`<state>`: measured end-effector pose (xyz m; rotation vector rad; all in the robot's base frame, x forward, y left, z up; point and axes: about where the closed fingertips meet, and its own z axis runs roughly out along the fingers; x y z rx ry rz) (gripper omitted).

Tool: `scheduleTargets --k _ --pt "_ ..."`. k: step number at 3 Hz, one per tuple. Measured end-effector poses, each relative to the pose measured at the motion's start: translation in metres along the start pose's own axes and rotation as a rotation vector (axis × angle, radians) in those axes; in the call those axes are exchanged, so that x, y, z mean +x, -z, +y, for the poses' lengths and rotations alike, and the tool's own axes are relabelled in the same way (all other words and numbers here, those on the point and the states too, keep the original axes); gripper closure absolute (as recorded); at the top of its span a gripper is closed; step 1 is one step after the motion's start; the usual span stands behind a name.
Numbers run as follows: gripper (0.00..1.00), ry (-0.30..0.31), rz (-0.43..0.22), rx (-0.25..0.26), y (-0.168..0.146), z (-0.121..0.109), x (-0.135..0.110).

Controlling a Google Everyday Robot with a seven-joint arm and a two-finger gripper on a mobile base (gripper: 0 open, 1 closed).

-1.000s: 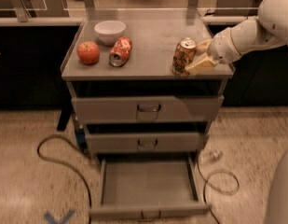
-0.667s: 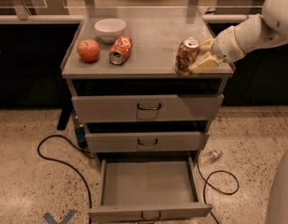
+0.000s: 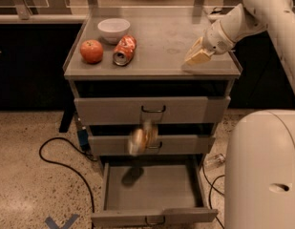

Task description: Pick orange can from bottom drawer and place on counter

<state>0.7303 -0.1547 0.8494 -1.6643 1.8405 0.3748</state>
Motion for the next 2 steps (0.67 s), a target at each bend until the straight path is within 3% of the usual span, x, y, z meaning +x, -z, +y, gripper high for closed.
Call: scheduleTargets --k 1,2 --pt "1.00 0.000 0.000 0.000 -0.0002 0.0000 0.0000" --pt "0.81 0.000 0.000 0.000 -0.0004 0.0000 -0.0001"
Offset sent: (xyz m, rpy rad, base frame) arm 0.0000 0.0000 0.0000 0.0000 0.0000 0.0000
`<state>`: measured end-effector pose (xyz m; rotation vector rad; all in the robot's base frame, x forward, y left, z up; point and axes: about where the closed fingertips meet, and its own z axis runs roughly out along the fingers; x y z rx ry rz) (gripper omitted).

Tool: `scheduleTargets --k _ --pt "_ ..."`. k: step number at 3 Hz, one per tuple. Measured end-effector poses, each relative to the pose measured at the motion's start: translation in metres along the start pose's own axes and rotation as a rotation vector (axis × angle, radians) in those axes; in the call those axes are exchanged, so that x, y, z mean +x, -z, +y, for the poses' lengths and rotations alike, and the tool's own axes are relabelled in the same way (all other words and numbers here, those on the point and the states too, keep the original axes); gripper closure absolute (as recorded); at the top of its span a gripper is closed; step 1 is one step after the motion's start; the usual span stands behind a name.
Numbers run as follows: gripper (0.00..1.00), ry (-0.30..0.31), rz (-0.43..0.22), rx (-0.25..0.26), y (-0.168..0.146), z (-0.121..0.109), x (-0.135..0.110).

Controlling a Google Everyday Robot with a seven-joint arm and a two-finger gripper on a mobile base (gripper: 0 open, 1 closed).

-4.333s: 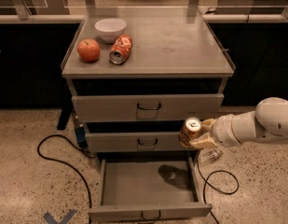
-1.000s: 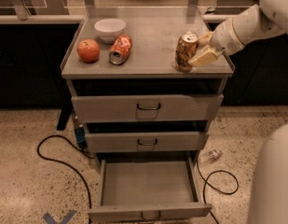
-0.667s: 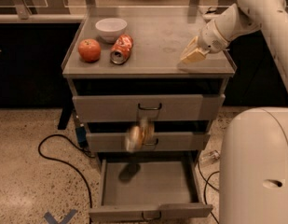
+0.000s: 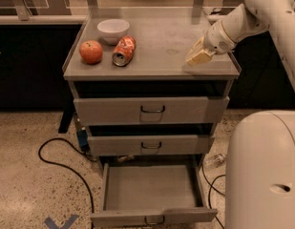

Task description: Pick orange can from bottom drawer and place on counter

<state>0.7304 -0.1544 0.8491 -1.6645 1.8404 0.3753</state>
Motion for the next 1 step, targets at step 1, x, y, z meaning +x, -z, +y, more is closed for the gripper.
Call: scheduleTargets --k 1 --pt "0.58 0.000 0.000 0.000 0.0000 0.0000 0.0000"
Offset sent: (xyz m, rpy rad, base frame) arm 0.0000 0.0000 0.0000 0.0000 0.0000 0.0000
